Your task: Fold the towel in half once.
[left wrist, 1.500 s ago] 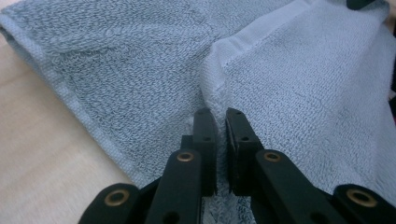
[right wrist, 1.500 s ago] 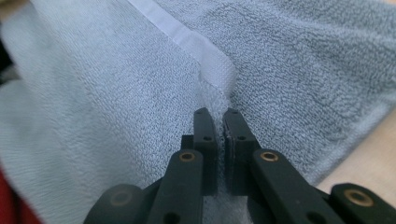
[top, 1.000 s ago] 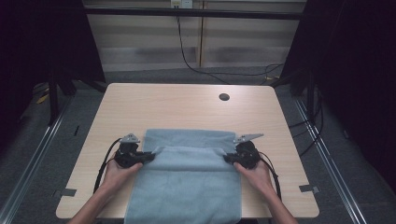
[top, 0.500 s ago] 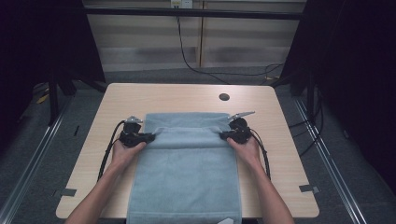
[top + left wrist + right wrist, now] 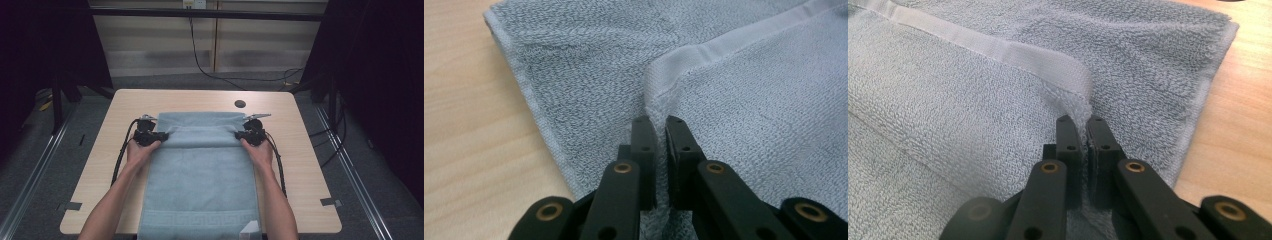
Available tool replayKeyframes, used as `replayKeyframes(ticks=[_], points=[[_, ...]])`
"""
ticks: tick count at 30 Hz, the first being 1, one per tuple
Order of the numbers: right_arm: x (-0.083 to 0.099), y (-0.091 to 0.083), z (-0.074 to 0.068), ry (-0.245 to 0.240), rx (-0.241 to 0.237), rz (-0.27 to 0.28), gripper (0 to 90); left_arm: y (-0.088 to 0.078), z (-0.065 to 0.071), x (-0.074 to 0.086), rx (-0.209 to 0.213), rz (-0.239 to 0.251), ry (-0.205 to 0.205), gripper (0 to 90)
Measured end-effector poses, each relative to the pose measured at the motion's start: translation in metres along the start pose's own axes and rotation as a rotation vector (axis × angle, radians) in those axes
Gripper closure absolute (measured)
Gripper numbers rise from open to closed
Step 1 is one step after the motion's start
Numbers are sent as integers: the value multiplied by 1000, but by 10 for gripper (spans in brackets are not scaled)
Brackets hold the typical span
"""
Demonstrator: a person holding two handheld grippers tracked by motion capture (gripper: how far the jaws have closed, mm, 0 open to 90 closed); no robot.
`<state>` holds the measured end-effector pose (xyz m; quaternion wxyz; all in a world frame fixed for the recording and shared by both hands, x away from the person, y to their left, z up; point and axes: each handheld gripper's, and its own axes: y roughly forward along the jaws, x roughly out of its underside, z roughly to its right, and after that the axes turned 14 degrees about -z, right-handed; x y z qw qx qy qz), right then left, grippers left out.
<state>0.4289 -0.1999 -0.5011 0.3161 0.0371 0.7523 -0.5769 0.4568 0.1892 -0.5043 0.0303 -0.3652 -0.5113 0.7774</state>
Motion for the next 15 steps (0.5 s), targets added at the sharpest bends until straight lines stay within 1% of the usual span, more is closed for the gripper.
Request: replayKeyframes(ticks=[1, 2, 3, 4, 5, 6, 7, 8, 9, 11, 12, 13, 15], points=[[0, 0, 2, -2, -5, 4, 864, 1, -2, 0, 9, 14, -7, 844], [0, 0, 3, 7, -15, 6, 865, 0, -4, 1, 28, 19, -20, 843], [0, 0, 5, 16, -32, 9, 865, 0, -6, 2, 42, 20, -19, 843], [1, -1, 6, 20, -49, 14, 865, -2, -8, 3, 57, 31, -45, 844], [3, -2, 9, 28, -80, 20, 865, -2, -7, 4, 57, 44, -56, 846], [4, -3, 10, 32, -99, 26, 866, -3, -5, 4, 54, 46, -54, 847], [4, -6, 12, 40, -111, 38, 866, -4, -3, 4, 50, 46, -42, 847], [5, -9, 13, 48, -131, 60, 866, -8, -1, 4, 62, 64, -37, 847], [5, -14, 14, 41, -143, 79, 866, -13, 0, 4, 71, 80, -30, 848], [3, -26, 13, 31, -156, 114, 865, -24, 1, 2, 81, 113, -26, 848], [2, -31, 13, 27, -161, 129, 865, -34, 2, 1, 104, 143, -19, 848], [1, -40, 12, 19, -171, 160, 864, -40, 3, 0, 112, 161, -15, 847], [-1, -53, 9, 4, -177, 189, 865, -57, 7, -3, 114, 189, 10, 848]])
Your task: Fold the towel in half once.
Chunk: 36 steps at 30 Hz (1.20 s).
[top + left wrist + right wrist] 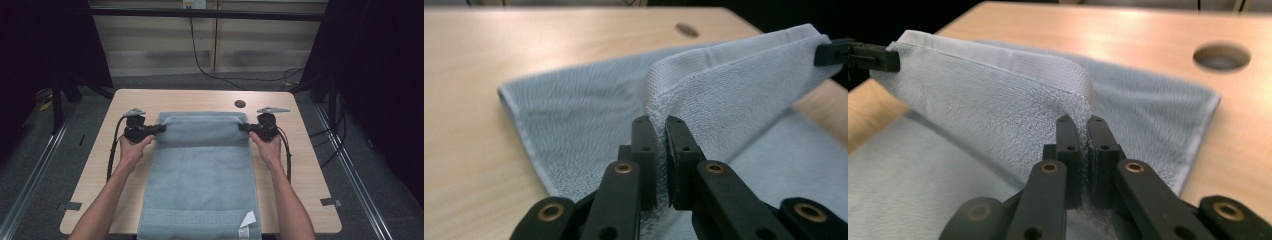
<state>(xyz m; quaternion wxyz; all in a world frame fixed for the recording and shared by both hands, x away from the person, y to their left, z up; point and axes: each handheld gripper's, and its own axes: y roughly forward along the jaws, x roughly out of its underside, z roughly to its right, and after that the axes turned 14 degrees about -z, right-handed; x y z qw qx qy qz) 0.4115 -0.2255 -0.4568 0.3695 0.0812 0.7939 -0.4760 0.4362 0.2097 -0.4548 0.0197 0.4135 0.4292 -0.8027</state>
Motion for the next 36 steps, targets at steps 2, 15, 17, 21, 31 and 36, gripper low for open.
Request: replayKeyframes(ticks=[2, 15, 17, 21, 31, 36], points=[[-6, -14, -5, -23, -6, 32, 865, -14, 8, -7, -5, 26, 34, 848], [-33, -100, -47, -170, -6, 183, 864, -88, 49, -32, 66, 188, 132, 847], [-33, -111, -54, -188, -14, 193, 864, -103, 58, -33, 70, 206, 157, 847], [-28, -136, -71, -234, -18, 219, 864, -129, 75, -30, 118, 248, 208, 848], [35, -139, -88, -245, -47, 134, 864, -113, 91, 32, 145, 127, 241, 845], [85, -114, -85, -208, -76, 34, 861, -85, 84, 71, 149, 22, 232, 839]])
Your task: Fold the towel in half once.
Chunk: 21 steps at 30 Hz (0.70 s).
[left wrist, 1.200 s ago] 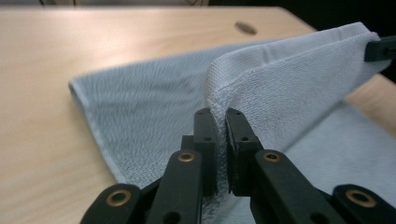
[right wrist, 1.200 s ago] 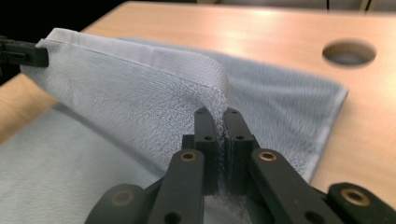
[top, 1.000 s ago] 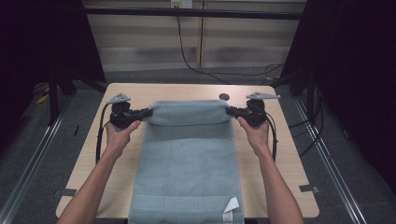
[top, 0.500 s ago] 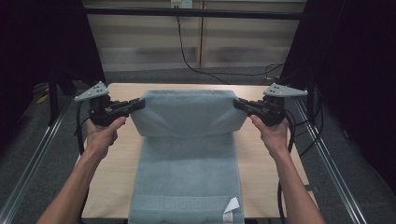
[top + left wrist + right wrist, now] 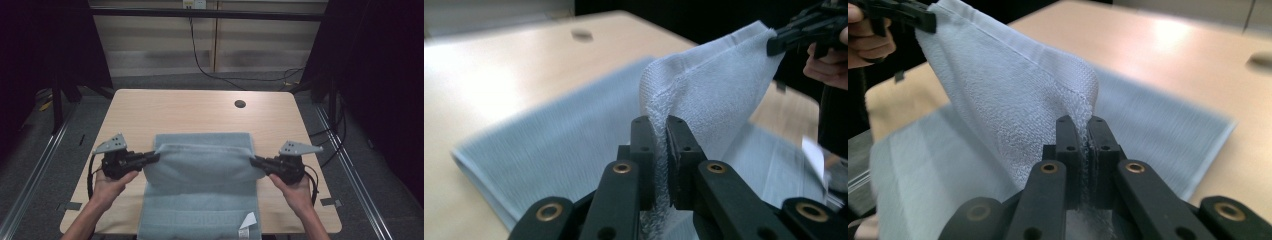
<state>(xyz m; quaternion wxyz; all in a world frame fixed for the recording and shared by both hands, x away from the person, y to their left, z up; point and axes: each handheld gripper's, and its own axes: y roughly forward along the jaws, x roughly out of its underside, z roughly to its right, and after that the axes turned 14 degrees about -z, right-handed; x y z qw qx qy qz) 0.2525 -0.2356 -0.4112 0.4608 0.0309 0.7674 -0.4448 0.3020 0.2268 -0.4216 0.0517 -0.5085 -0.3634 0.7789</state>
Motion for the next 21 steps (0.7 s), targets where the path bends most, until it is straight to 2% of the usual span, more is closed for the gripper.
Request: replayKeyframes(ticks=[3, 6, 8, 10, 14, 16, 19, 21], points=[[27, 11, -5, 24, -28, -46, 858, 13, 6, 21, 26, -50, 5, 833], [44, 15, -15, 4, -32, -119, 846, 17, 16, 34, 50, -90, 25, 828], [55, 13, -23, 3, -51, -127, 838, 17, 23, 46, 54, -123, 38, 824], [65, 9, -28, 20, -64, -120, 833, 15, 27, 56, 61, -125, 29, 818], [88, 3, -43, 17, -77, -161, 799, 11, 36, 72, 102, -136, 28, 791], [96, -1, -50, 18, -90, -160, 757, 8, 42, 78, 119, -142, 24, 780], [102, -10, -59, 4, -111, -141, 690, -1, 49, 81, 142, -111, 41, 721], [103, -16, -60, 12, -126, -107, 682, -9, 51, 81, 155, -73, 35, 688]])
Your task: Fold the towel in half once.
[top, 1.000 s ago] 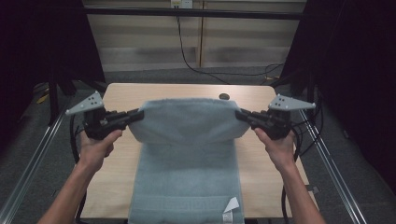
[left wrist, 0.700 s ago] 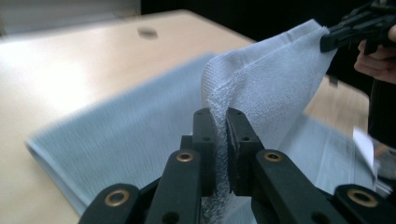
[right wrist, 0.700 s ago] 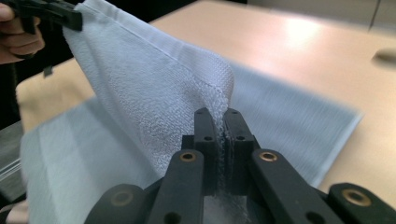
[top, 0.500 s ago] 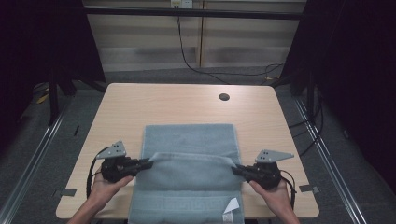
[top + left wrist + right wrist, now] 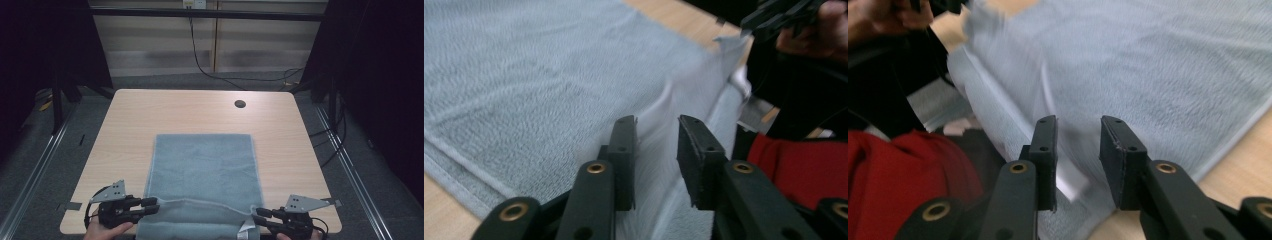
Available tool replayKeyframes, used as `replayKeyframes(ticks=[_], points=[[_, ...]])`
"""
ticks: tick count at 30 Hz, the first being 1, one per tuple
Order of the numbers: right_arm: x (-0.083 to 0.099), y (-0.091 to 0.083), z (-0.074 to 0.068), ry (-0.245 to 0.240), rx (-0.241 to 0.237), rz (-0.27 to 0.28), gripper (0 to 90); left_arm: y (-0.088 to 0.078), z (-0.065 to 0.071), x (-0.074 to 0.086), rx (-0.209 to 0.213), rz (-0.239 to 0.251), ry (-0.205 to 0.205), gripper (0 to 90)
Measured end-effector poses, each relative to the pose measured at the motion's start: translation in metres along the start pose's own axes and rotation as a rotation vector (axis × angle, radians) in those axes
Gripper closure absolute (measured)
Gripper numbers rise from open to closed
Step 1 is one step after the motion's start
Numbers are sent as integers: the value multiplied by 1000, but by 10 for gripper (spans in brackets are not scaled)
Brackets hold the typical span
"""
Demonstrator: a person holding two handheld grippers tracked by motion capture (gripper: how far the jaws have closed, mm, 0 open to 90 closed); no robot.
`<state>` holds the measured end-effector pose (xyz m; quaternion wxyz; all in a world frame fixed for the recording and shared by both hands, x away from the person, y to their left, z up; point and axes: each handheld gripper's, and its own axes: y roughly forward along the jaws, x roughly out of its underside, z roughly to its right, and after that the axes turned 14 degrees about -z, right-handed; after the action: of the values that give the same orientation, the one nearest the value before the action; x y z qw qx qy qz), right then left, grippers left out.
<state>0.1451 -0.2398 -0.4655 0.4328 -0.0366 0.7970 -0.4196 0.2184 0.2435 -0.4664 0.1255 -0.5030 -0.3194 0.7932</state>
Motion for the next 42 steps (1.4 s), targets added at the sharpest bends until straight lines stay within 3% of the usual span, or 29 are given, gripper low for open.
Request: replayKeyframes(ticks=[3, 7, 9, 13, 14, 17, 20, 22, 24, 25, 27, 29, 31, 32, 34, 36, 38, 40, 42], points=[[-3, -6, 3, 5, 4, 34, 667, -3, -4, -3, -13, 25, -8, 639], [-13, 1, 14, 4, 27, 21, 667, 3, -20, -12, -58, 4, -29, 608], [-19, 8, 20, -2, 48, -7, 668, 9, -32, -17, -71, -5, -70, 603], [-26, 24, 28, -6, 29, -57, 668, 24, -49, -26, -90, -62, -98, 573], [-27, 28, 29, -12, 25, -71, 668, 28, -49, -26, -107, -72, -98, 574], [-29, 33, 26, -33, 30, -94, 653, 32, -47, -28, -96, -89, -76, 555], [-35, 37, 31, -30, 38, -99, 628, 36, -60, -35, -125, -84, -96, 541], [-47, 42, 43, -17, 46, -89, 608, 38, -73, -43, -125, -75, -133, 542], [-63, 48, 57, -7, 63, -96, 580, 41, -84, -52, -173, -85, -123, 535], [-71, 50, 65, -2, 84, -99, 570, 42, -89, -55, -168, -90, -137, 533], [-83, 53, 81, 30, 68, -75, 566, 46, -101, -61, -167, -80, -170, 532], [-98, 60, 96, 44, 88, -66, 538, 54, -111, -65, -207, -107, -188, 525], [-107, 68, 104, 50, 93, -76, 537, 57, -117, -65, -211, -82, -217, 527], [-111, 73, 107, 42, 102, -83, 534, 59, -121, -66, -219, -102, -218, 524], [-118, 83, 111, 46, 108, -90, 507, 64, -125, -67, -293, -135, -203, 514], [-121, 94, 113, 54, 109, -107, 501, 67, -127, -65, -312, -122, -205, 525], [-119, 104, 114, 60, 121, -139, 497, 72, -127, -63, -303, -151, -177, 540], [-114, 113, 112, 60, 116, -186, 494, 74, -125, -61, -311, -148, -151, 518], [-108, 113, 109, 74, 125, -152, 489, 73, -124, -58, -301, -135, -148, 520]])
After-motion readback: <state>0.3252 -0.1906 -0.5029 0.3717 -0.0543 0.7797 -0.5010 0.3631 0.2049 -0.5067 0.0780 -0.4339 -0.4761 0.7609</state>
